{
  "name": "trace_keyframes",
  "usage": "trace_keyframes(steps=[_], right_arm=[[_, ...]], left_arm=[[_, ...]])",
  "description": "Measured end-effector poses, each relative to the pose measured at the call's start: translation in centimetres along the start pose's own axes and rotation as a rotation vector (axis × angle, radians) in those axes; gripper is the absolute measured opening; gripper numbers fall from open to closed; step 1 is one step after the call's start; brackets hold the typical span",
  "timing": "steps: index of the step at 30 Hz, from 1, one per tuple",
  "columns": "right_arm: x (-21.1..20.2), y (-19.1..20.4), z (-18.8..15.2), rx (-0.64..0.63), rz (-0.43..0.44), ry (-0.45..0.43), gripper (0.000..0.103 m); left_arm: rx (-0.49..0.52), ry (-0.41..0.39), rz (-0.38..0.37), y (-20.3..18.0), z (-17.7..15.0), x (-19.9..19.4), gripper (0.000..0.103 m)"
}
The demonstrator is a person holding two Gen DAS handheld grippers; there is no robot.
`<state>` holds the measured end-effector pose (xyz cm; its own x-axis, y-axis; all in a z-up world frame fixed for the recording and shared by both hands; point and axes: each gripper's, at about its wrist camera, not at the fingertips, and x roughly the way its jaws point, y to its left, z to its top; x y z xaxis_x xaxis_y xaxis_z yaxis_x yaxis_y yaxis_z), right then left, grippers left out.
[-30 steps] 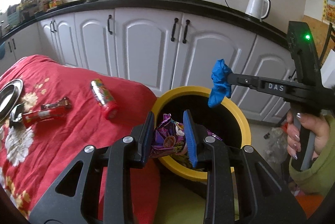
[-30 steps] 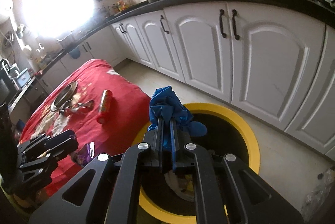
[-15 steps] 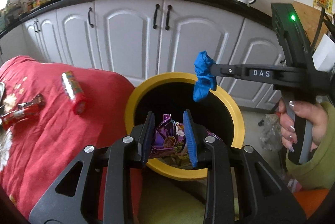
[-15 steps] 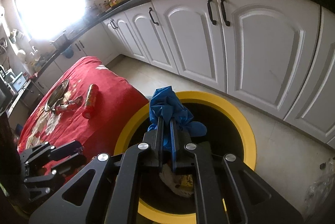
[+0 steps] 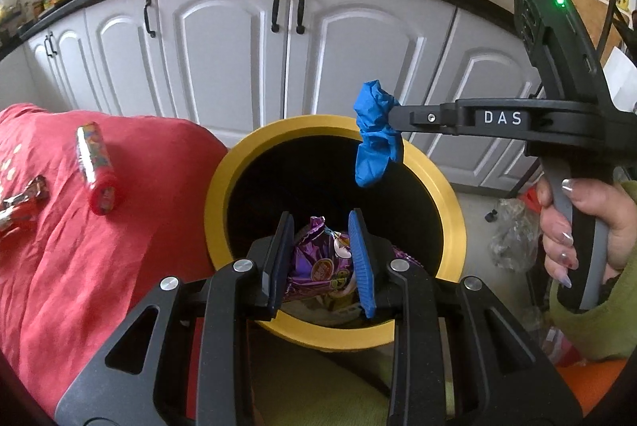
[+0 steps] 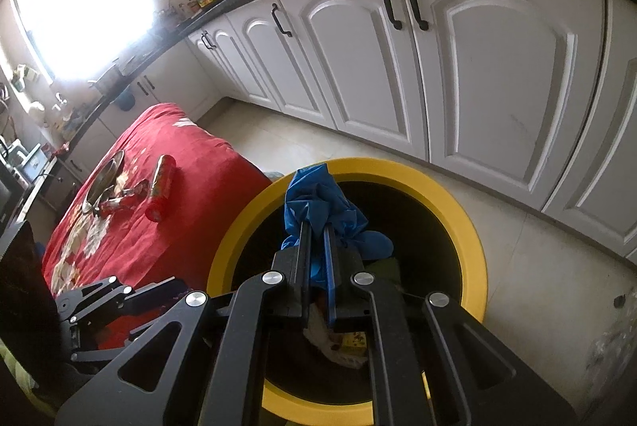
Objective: Collect trash
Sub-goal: 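Open both tools to drop the purple wrapper and blue bag into the bin, then move both open tools back from the bin toward the candy tube and chocolate bar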
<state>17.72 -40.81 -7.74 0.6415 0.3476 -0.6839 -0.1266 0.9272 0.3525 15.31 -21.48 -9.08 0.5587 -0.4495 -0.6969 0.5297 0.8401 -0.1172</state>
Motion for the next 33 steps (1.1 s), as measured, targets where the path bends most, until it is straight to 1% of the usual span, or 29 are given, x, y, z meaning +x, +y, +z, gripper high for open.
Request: trace_keyframes(steps=[4,6,8,10,11,12,14,16,18,19,21,22,27,29,33], right_arm=[[0.0,-0.4,0.0,0.015,0.001,0.001,0.007],[0.1,-0.6,0.0,0.023,0.003,0.003,0.010],[0.1,-0.8,-0.1,0.032,0.004,0.003,0.017],[0.1,-0.8,-0.1,0.036,0.006,0.003,0.017],[0.1,-0.8,-0.1,0.037,0.006,0.003,0.018],[0.0,-0.8,-0.1,0.039,0.006,0.002,0.019],[0.0,-0.9,-0.1,0.041,0.005,-0.002,0.027],[-0.1,-0.9,-0.1,0.043,0.003,-0.006,0.031],[-0.2,-0.9,0.0,0.046,0.002,-0.010,0.036],[-0.3,-0.9,0.0,0.049,-0.001,-0.015,0.041],[-0.5,-1.0,0.0,0.054,-0.004,-0.023,0.048],[-0.5,-0.9,0.0,0.056,-0.006,-0.026,0.051],[-0.8,-0.9,0.2,0.057,-0.016,-0.042,0.061],[-1.0,-0.6,0.3,0.049,-0.027,-0.051,0.064],[-1.3,0.0,0.4,0.032,-0.035,-0.064,0.067]], left_arm=[[0.004,0.009,-0.003,-0.1,0.0,0.6,0.024],[0.004,0.011,-0.003,-0.2,0.0,0.7,0.024],[0.003,0.014,-0.001,-0.1,-0.1,0.9,0.025],[0.002,0.017,-0.002,-0.1,-0.1,0.9,0.026],[0.001,0.018,-0.002,-0.1,-0.2,0.9,0.028],[0.000,0.017,0.000,-0.1,-0.2,1.0,0.033],[-0.003,0.016,-0.002,-0.1,-0.1,1.0,0.038],[-0.009,0.014,0.003,0.1,-0.1,0.9,0.042],[-0.018,0.011,0.006,0.3,-0.1,0.8,0.050],[-0.022,0.010,0.009,0.4,0.0,0.7,0.052],[-0.033,0.008,0.014,0.7,0.0,0.5,0.060],[-0.041,0.006,0.018,0.9,0.0,0.4,0.063],[-0.078,-0.007,0.030,1.7,0.1,-0.3,0.092],[-0.096,-0.016,0.038,2.2,0.1,-0.7,0.092],[-0.113,-0.029,0.062,2.7,0.1,-1.5,0.092]])
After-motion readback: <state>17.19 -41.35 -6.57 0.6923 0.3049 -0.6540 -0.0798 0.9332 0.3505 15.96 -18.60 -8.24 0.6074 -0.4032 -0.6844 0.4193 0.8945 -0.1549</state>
